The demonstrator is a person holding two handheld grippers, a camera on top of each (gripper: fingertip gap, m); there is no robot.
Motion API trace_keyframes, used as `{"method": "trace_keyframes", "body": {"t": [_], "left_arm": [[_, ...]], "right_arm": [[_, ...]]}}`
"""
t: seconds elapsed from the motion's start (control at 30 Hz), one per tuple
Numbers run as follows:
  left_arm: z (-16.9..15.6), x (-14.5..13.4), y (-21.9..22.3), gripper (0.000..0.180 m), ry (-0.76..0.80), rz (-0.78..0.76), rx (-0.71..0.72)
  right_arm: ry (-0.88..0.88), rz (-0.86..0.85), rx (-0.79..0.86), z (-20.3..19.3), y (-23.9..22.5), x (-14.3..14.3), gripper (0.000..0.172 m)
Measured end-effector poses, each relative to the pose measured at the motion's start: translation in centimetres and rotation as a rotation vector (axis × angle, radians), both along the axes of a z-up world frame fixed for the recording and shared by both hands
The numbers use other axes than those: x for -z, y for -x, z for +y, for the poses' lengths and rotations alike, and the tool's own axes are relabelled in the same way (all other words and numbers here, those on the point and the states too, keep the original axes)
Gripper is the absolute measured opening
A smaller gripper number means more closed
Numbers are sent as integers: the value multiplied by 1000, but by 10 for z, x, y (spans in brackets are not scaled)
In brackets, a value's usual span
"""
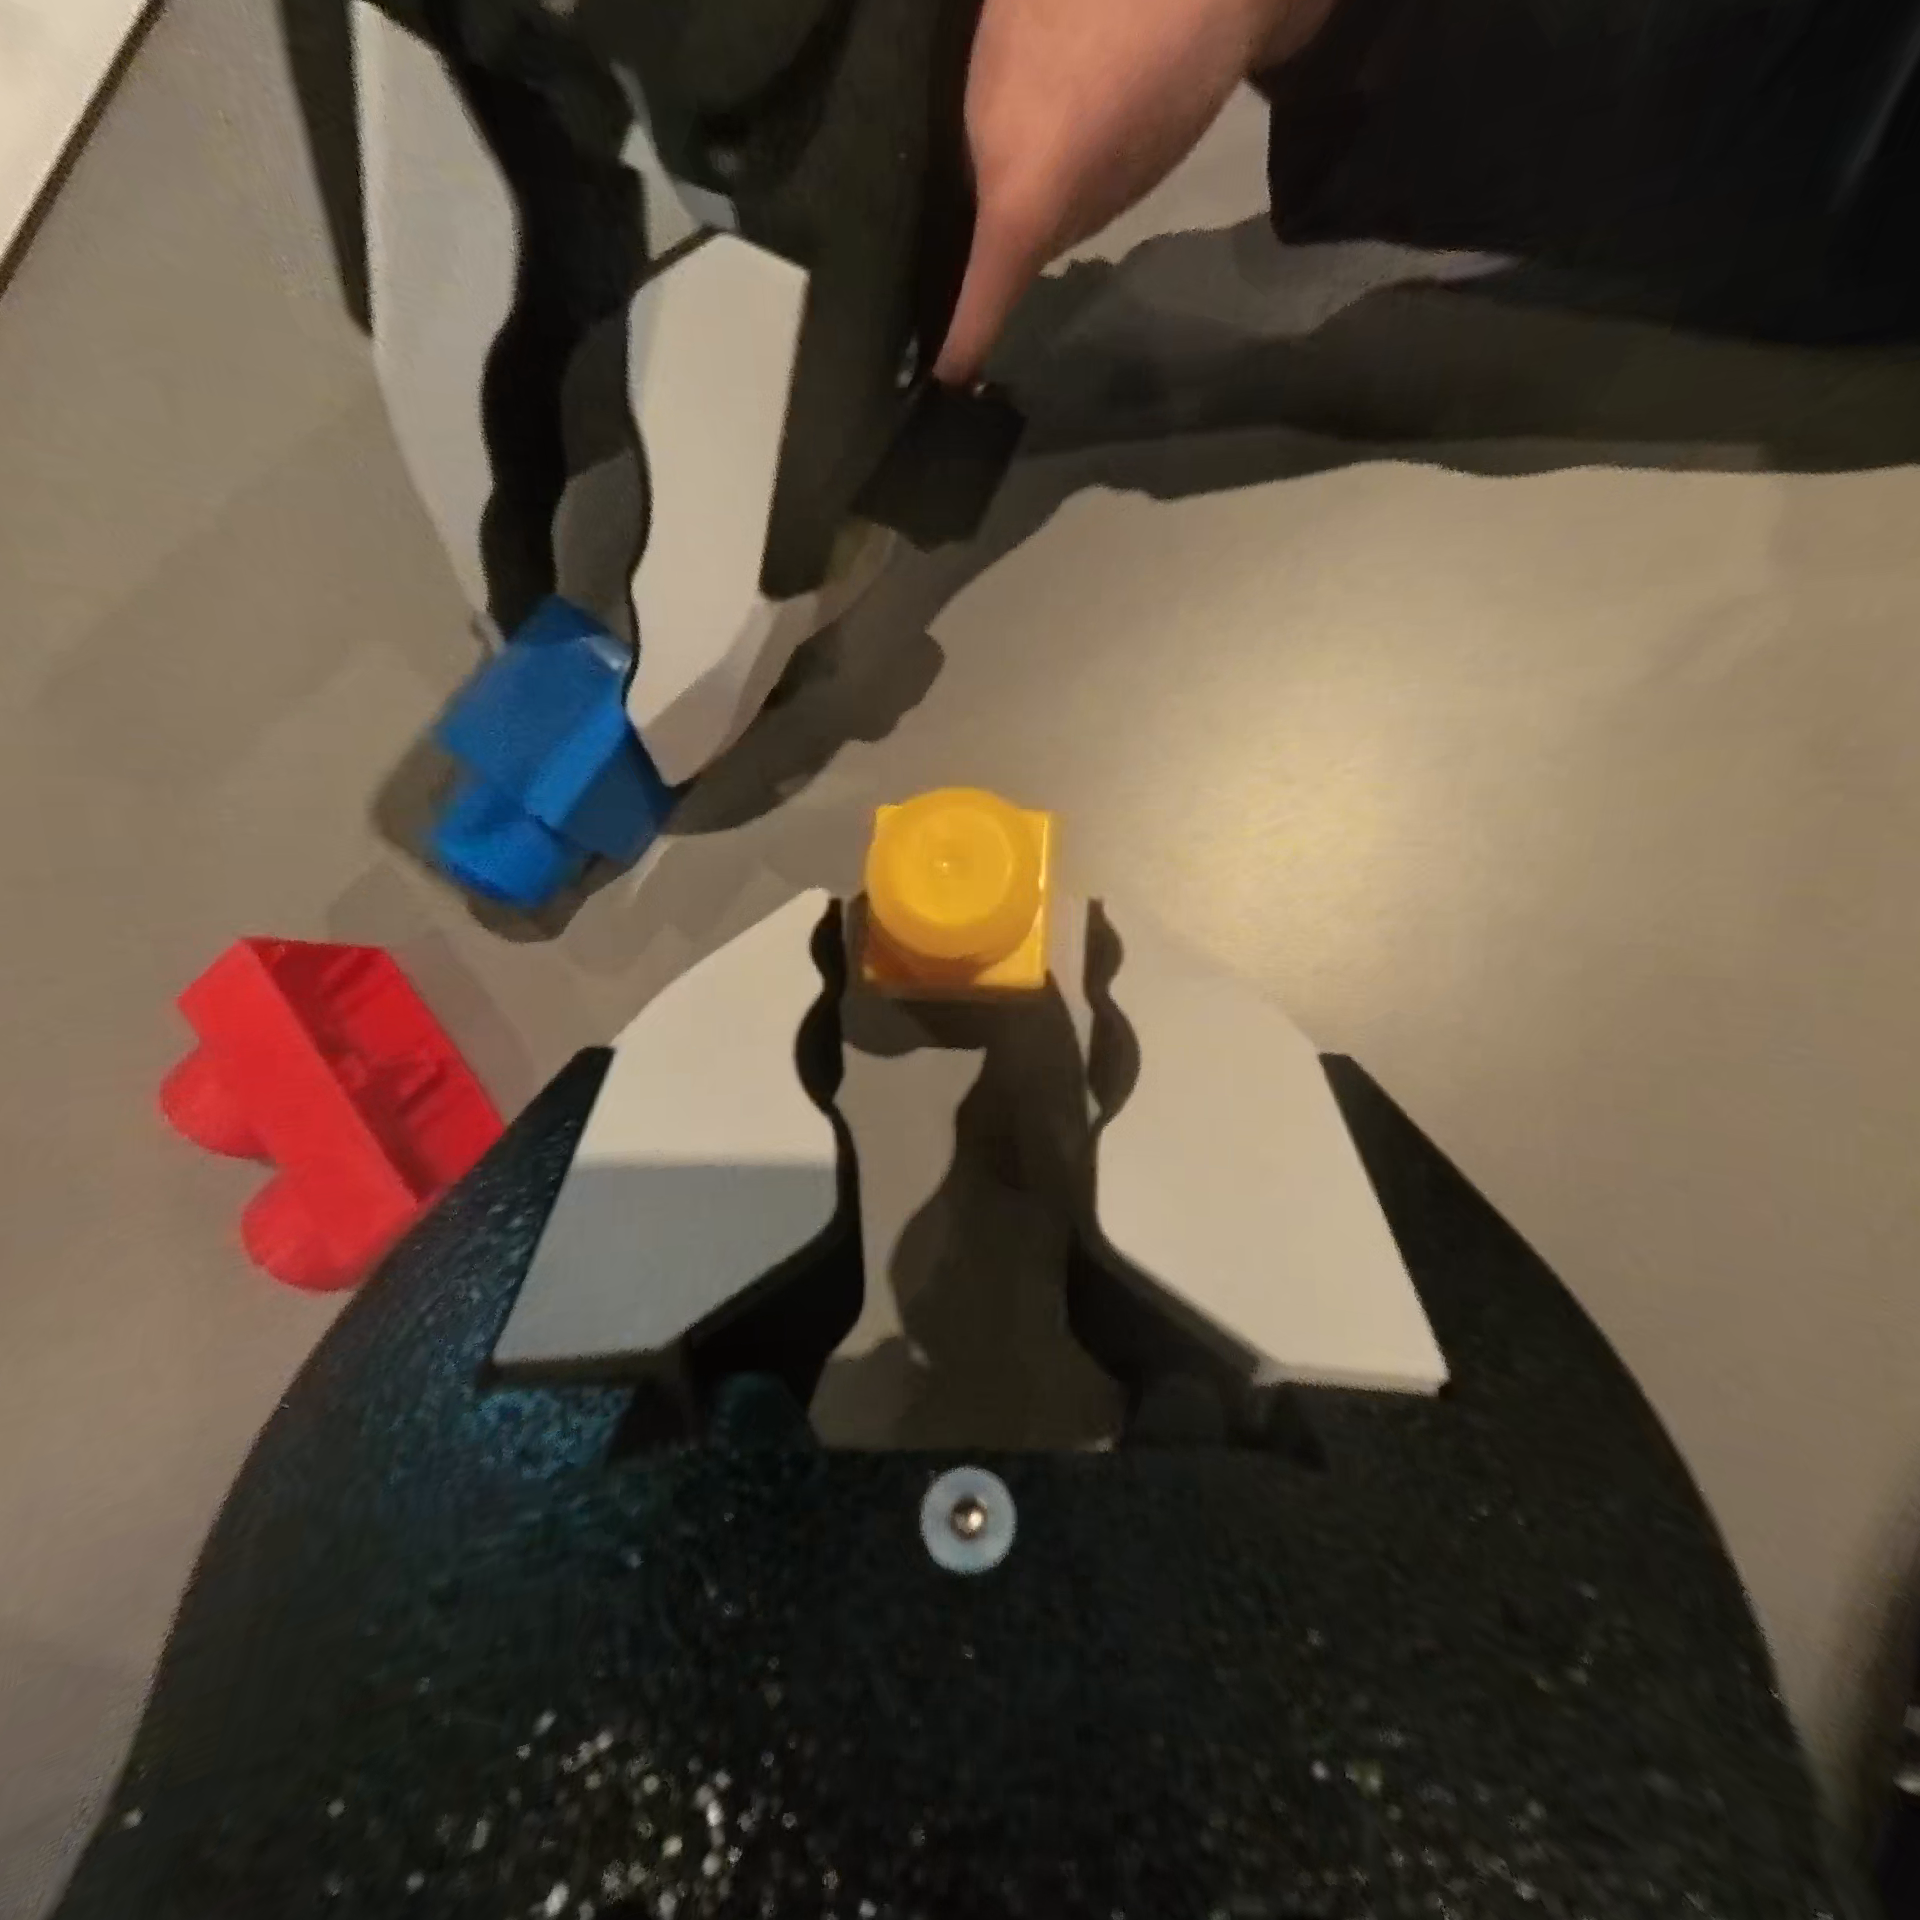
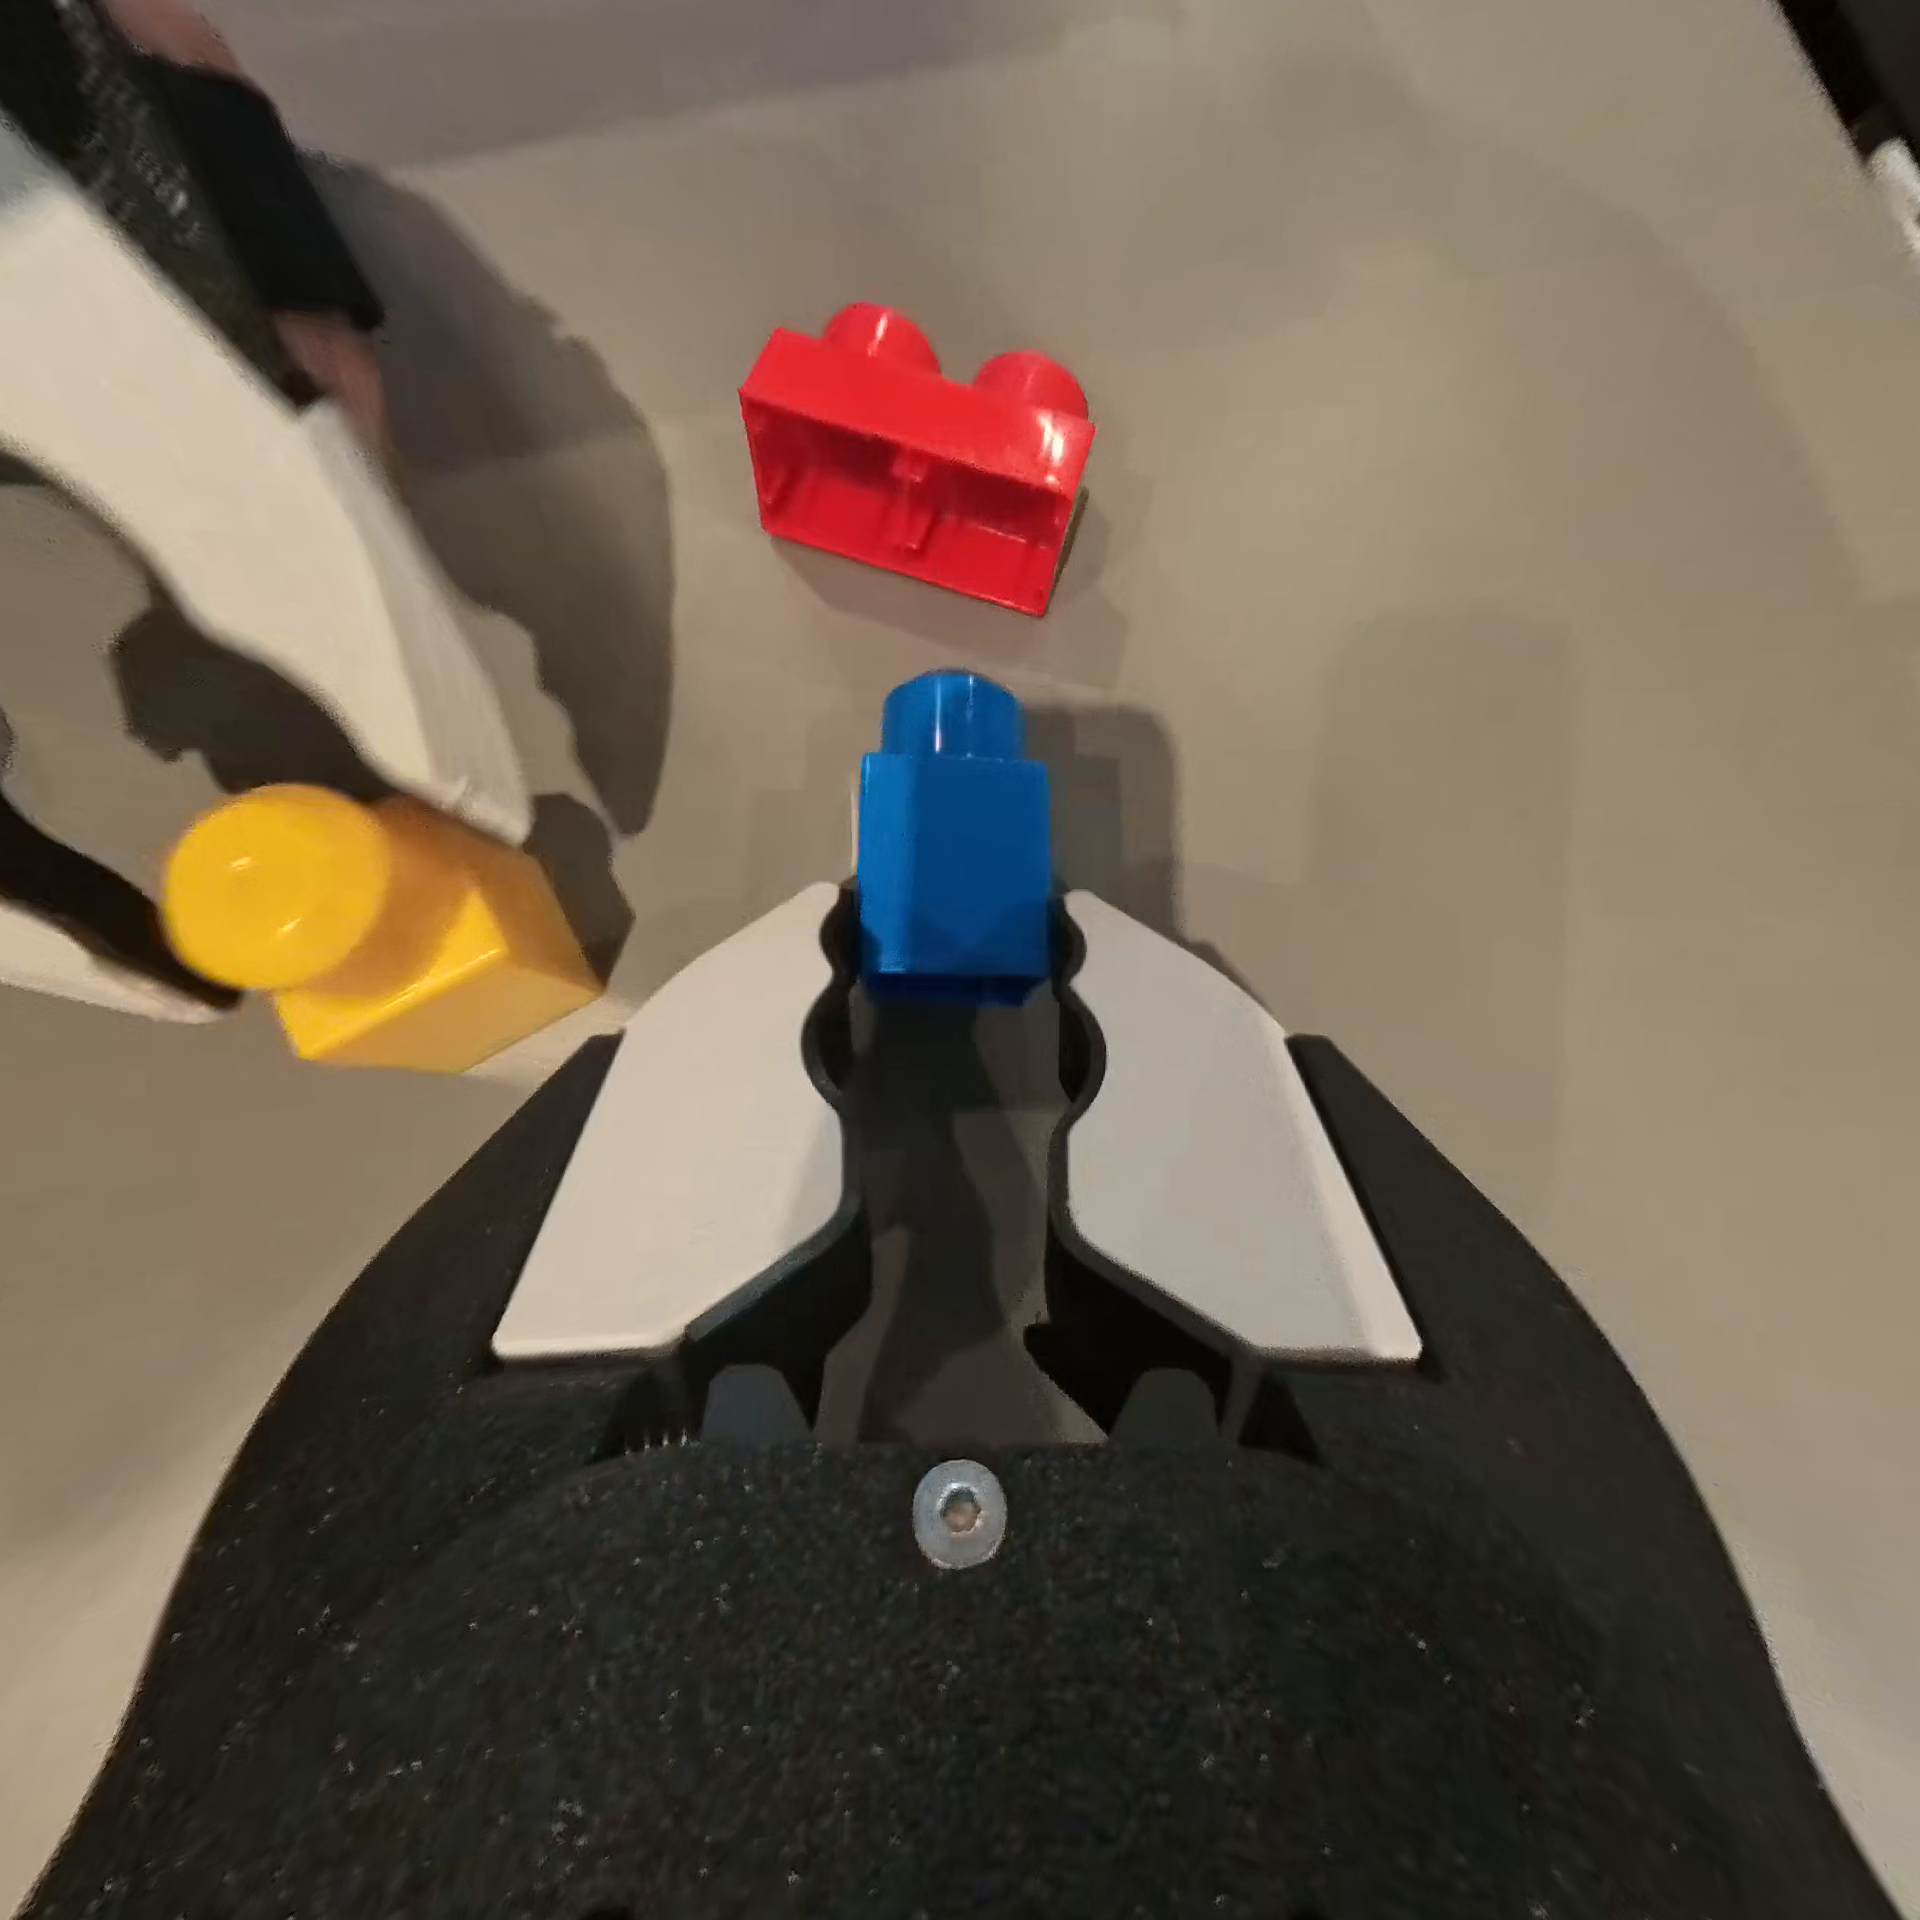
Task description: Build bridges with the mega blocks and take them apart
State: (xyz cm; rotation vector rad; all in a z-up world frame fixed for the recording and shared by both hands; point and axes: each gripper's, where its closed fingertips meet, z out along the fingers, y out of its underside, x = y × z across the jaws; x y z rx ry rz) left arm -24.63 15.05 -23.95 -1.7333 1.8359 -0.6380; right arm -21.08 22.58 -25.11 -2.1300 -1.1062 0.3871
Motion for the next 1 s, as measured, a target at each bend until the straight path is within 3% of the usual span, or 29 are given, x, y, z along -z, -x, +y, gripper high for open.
{"method": "trace_keyframes", "body": {"t": [0.13, 0.27, 0.37, 0.57, 0.73, 0.8, 1.0], "left_arm": [[9, -24, 3, 54, 19, -162, -71], [13, -64, -7, 55, 5, -383, -82], [12, -73, -20, 52, -62, -396, -47], [-5, -78, -41, 33, -74, -364, 66], [-10, -79, -42, 28, -75, -271, 113], [-9, -80, -43, 28, -99, -177, 131], [-1, -57, -44, 29, -255, 331, 211]], "right_arm": [[-77, 156, 9, -12, -9, -22, 35], [-197, 422, -97, -42, -12, -61, 35], [-250, 517, -175, -63, -13, -78, 35], [-302, 532, -266, -85, -15, -85, 35], [-327, 554, -278, -88, -20, -86, 37], [-338, 552, -228, -84, -28, -85, 49], [-343, 466, -137, -79, -54, -76, 56]]}}
